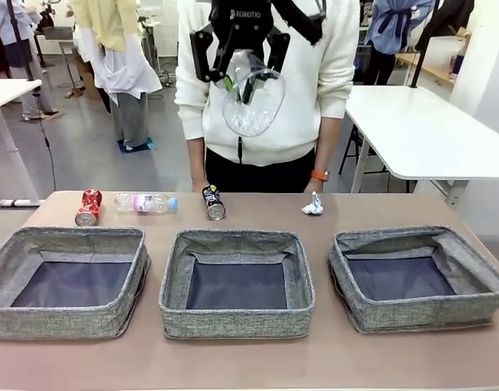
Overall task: Sort the waste into the appropriate baskets.
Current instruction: Pick up the waste item pointed out by the person.
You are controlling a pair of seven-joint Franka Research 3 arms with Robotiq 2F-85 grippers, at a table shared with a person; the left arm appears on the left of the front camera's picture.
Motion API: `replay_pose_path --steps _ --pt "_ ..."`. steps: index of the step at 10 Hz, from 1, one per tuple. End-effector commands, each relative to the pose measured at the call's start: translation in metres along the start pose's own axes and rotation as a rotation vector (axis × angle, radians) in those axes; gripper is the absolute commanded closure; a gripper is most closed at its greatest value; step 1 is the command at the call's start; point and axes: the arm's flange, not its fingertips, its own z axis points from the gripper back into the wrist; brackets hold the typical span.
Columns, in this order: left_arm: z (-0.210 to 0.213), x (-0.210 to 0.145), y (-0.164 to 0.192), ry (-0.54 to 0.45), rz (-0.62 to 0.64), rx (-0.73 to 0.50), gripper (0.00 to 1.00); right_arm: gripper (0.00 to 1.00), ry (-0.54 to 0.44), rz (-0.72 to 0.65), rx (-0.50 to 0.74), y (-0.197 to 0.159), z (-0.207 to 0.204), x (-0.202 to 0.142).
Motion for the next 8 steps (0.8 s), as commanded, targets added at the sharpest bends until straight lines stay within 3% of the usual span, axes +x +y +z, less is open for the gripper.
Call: replay_pose_path --steps 1,2,3,4,5,8 --pt "0.000 0.001 -0.001 -0.016 -0.019 -0.018 0.00 0.84 0.022 -0.049 -0.011 -0.003 0.040 0.029" --pt "0.000 0.001 -0.001 -0.016 -0.019 -0.018 0.00 0.84 0.000 0.000 0.000 0.000 0.000 0.000" --pt "0.000 0.001 -0.001 -0.016 -0.019 -0.018 0.00 0.84 0.000 0.000 0.000 0.000 0.000 0.000" --pt "0.000 0.001 -0.001 -0.016 -0.019 -0.018 0.00 0.84 0.016 -0.007 -0.001 -0.008 0.004 0.010" --pt "0.000 0.001 -0.001 -0.016 -0.019 -0.018 0.00 0.84 -0.020 -0.072 0.104 -0.012 0.012 0.011" --pt "0.000 0.001 -0.001 -0.016 -0.019 -0.018 0.00 0.84 -0.163 -0.111 0.109 -0.025 0.053 -0.008"
